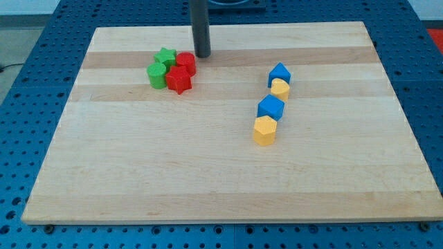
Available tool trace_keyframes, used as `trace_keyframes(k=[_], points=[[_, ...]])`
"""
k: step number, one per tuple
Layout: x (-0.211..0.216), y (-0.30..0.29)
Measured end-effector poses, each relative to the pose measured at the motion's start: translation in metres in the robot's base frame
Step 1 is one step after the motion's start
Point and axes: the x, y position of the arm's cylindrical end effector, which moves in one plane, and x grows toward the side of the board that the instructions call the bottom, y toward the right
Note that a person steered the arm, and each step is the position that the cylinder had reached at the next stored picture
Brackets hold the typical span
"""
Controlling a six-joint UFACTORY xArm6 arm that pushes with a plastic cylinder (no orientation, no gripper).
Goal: Separate the red circle from the group of blocks
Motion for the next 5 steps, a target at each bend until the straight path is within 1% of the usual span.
trace_keyframes(k=[1, 2, 3, 4, 5], points=[[0.016, -0.006], [0.027, -0.027], [0.028, -0.013], [0.028, -0.030], [0.015, -0.058]])
